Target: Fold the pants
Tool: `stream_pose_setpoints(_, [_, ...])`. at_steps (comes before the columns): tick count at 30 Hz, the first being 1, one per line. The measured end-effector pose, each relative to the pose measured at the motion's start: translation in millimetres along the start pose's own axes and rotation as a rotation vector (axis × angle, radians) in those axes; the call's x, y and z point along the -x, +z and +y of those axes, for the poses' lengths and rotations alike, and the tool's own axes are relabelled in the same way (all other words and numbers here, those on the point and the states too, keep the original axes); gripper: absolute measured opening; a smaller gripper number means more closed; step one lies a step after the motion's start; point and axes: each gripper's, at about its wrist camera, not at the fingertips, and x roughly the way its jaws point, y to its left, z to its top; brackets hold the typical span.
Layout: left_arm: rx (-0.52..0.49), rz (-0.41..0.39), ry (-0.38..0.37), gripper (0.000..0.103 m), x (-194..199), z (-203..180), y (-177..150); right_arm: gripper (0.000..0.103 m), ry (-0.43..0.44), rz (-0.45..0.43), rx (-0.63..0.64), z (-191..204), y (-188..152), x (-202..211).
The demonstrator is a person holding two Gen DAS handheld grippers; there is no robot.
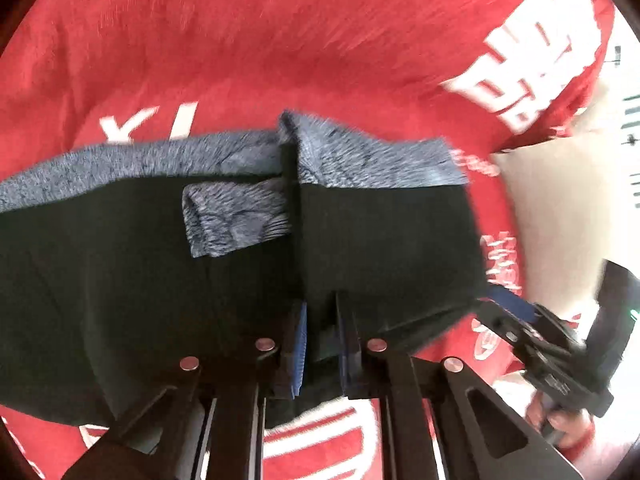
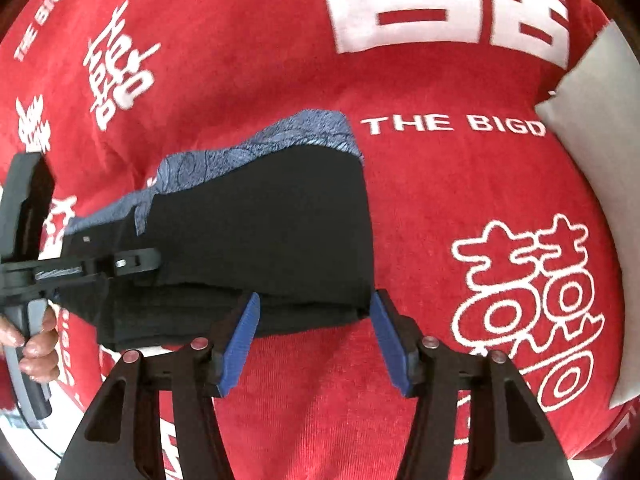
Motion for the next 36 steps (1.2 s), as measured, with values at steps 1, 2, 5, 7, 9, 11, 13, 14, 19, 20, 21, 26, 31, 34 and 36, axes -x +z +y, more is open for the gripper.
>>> stream_pose_setpoints(1, [-0.02,-0.007,0.005,0.014,7,-4,-2,0.061,0.0,-0.004,-0.003,-1,1,2])
stream_pose_setpoints(2, [-0.044,-0.013,0.014,0.014,16,-7,-6,0.061,-0.003,-0.008,0.0,-2,1,6])
stream_pose_setpoints(5, [-0.047,0.013,0.034,0.014,17,-3,-23,0.061,-0.011,-0.011,0.026,2,-1,15])
stream_pose_setpoints(7, [-0.039,0.039,0.056,0.013,8,5,-37,0.061,-0.014,-0.001,0.045,8,-2,15])
stream_pose_setpoints(9, [-0.016,0.03,0.046,0.011,-1,17,-55,0.061,-0.009,0.018,0.062,12,-10,11])
stream_pose_setpoints(11, [0.026,-0.013,0.01,0.011,1,24,-60,0.061,-0.009,0.032,0.079,19,-15,3])
stream_pose_setpoints(13, [0.045,-0.032,0.002,0.011,2,26,-59,0.061,-0.01,0.037,0.094,23,-16,-4])
stream_pose_setpoints(14, [0.042,-0.033,0.004,0.011,2,27,-60,0.061,-0.018,0.032,0.098,24,-15,-6])
stream_pose_setpoints(19, [0.007,-0.07,0.107,0.011,20,16,-58,0.061,-0.01,-0.002,0.084,25,6,-4])
stream_pose_setpoints(20, [0.015,-0.084,0.126,0.011,26,13,-53,0.061,-0.017,-0.015,0.085,25,12,-2])
stream_pose_setpoints(21, [0.021,-0.094,0.13,0.011,31,13,-50,0.061,-0.025,-0.029,0.083,24,21,-1])
stream_pose_setpoints(26, [-0.006,-0.134,0.139,0.011,35,-4,-18,0.061,0.026,-0.023,0.003,2,60,-13])
stream_pose_setpoints(31, [-0.02,-0.125,0.116,0.011,2,-27,5,0.065,0.216,0.055,-0.125,-33,95,-44])
stream_pose_setpoints(34, [-0.007,-0.065,0.157,0.011,-27,-25,2,0.065,0.288,0.112,-0.148,-48,109,-70])
stream_pose_setpoints(36, [-0.001,-0.057,0.157,0.011,-34,-19,-6,0.065,0.353,0.166,-0.153,-54,114,-90])
